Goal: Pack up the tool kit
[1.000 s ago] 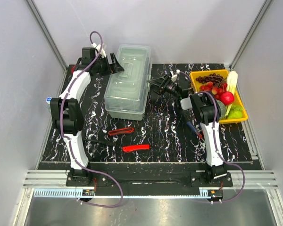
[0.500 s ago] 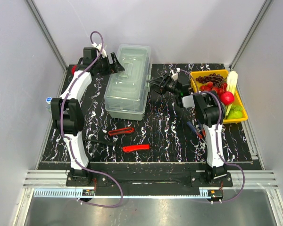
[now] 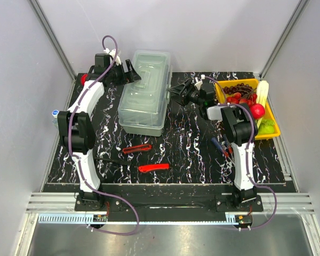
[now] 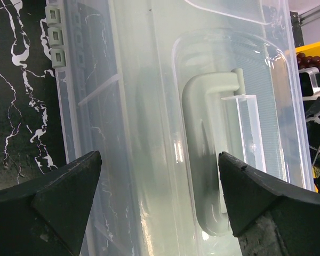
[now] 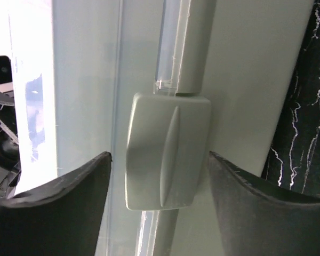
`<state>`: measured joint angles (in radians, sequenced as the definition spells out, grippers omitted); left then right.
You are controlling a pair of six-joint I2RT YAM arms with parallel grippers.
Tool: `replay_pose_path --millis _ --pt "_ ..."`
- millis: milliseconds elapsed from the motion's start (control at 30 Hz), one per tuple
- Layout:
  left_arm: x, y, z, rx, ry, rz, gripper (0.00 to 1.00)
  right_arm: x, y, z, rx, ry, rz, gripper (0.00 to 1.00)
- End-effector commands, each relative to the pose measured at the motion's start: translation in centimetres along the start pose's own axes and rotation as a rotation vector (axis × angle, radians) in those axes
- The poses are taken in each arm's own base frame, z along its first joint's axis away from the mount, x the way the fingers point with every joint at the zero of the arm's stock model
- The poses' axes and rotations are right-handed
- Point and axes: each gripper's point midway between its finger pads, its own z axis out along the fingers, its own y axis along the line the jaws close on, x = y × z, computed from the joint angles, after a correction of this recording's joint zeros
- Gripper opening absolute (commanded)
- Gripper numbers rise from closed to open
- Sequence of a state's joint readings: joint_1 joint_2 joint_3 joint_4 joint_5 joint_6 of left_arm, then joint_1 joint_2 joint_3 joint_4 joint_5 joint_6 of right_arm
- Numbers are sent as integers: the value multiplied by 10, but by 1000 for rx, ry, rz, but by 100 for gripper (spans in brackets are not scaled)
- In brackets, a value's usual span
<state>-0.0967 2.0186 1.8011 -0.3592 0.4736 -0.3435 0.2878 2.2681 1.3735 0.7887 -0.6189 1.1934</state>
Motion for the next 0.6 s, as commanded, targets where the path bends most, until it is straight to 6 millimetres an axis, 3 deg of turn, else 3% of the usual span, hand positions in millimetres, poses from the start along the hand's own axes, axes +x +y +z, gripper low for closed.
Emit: replay_pose_path --millis 0,133,433,533,567 --pt "67 -26 20 58 187 -5 93 21 25 11 -124 47 0 83" --pt "74 -28 21 74 207 -22 93 27 33 11 -237 88 29 86" --pt "88 -42 25 129 242 -33 93 41 75 2 -451 154 -39 86" --pt "91 -46 26 147 255 -34 92 48 89 -2 -515 183 -66 79" --pt "92 -46 26 148 256 -33 92 51 91 -3 -523 192 -82 72"
